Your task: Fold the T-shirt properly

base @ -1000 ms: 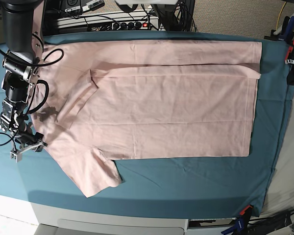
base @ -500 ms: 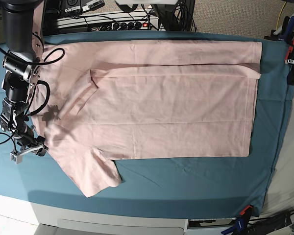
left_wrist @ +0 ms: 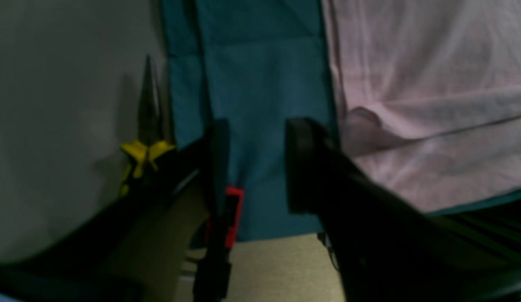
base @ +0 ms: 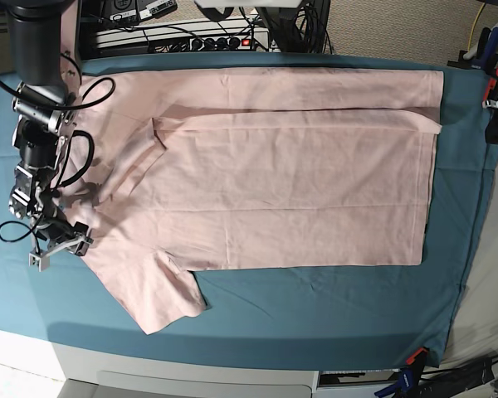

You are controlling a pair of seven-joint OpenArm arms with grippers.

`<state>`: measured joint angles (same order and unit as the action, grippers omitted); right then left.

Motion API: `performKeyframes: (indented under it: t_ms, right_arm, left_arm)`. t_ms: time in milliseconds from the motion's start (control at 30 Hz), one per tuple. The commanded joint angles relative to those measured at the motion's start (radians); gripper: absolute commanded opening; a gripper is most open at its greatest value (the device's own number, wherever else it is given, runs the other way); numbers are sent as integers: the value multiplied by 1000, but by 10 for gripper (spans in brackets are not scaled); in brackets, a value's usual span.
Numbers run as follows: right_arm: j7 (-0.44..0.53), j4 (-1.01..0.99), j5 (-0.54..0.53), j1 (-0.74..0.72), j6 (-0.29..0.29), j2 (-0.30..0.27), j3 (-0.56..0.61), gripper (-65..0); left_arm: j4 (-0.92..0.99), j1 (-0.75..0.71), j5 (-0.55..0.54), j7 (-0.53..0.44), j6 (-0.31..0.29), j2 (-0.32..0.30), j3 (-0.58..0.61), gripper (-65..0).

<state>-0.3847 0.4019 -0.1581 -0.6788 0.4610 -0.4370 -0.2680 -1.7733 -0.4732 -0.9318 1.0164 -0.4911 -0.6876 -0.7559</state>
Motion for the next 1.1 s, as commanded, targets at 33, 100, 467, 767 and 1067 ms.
performKeyframes:
  t_ms: [33, 100, 467, 767, 1067]
  right_arm:
    - [8, 18, -6, -15, 1, -14, -2, -362]
    - [9, 18, -6, -7, 2, -14, -2, -362]
    - [23, 18, -70, 7, 40, -14, -2, -454]
    - [26, 18, -69, 26, 40, -14, -2, -650]
    - [26, 18, -69, 25, 40, -14, -2, -650]
  left_arm:
    - [-11, 3, -14, -16, -4, -24, -12, -413]
    - [-11, 2, -14, -21, -4, -24, -12, -413]
    - [-11, 2, -13, -22, -4, -24, -12, -413]
    - [-11, 2, -13, -23, -4, -24, -12, -413]
    - [-11, 3, -10, -47, 5, -24, -12, -413]
